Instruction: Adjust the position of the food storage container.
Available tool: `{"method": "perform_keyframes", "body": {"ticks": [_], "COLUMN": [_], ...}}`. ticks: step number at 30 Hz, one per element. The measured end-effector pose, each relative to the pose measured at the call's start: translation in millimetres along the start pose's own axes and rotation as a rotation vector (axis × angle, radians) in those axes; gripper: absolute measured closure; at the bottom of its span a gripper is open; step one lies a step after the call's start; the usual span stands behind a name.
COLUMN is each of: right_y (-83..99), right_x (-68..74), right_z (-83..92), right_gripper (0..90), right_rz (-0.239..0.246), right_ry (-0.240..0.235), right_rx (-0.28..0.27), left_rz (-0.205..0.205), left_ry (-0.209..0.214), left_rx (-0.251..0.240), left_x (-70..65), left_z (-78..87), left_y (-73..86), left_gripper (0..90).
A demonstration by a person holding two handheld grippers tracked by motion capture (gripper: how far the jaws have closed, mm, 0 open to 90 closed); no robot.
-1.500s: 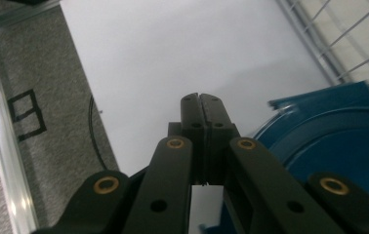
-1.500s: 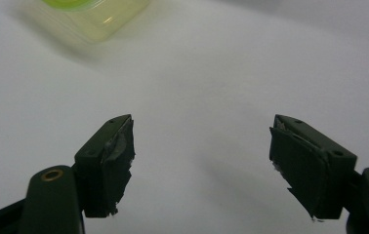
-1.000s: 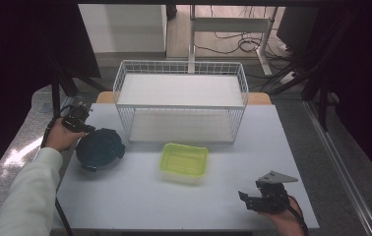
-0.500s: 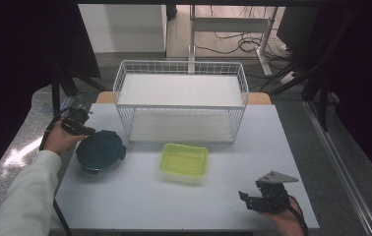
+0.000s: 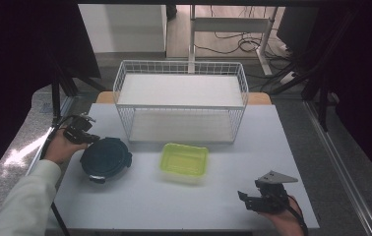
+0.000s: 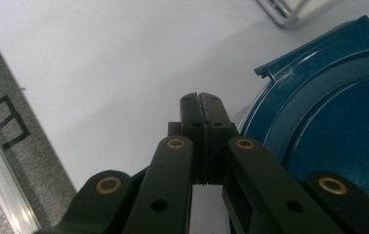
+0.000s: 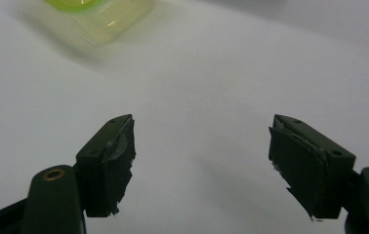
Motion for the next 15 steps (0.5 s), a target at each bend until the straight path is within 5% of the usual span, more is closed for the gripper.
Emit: {"method": "perform_keyframes", "body": {"ticks": [15], "right_y": [-1.2], "right_x": [2.6], "right_z": [0.4], "right_gripper": [24.9], "right_rz": [0.003], "right_ry": [-0.003], "right_rx": [-0.003], "left_rz": [-0.057], "left_ry": [0.073], "left_rx": [-0.015], "left_x": [-35.6], "left_z": [-1.1], "left_y": [5.8], "left_gripper": [90.0]}}
Point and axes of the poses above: each handheld gripper's, and its own axes: z roughly backward along the jaws, y roughly out of its underside, x roughly to its left, the point moved 2 cm from there along -z, roughly forward along the jaws, and after that the axes turned 1 degree about -y, right-handed, at the moved point
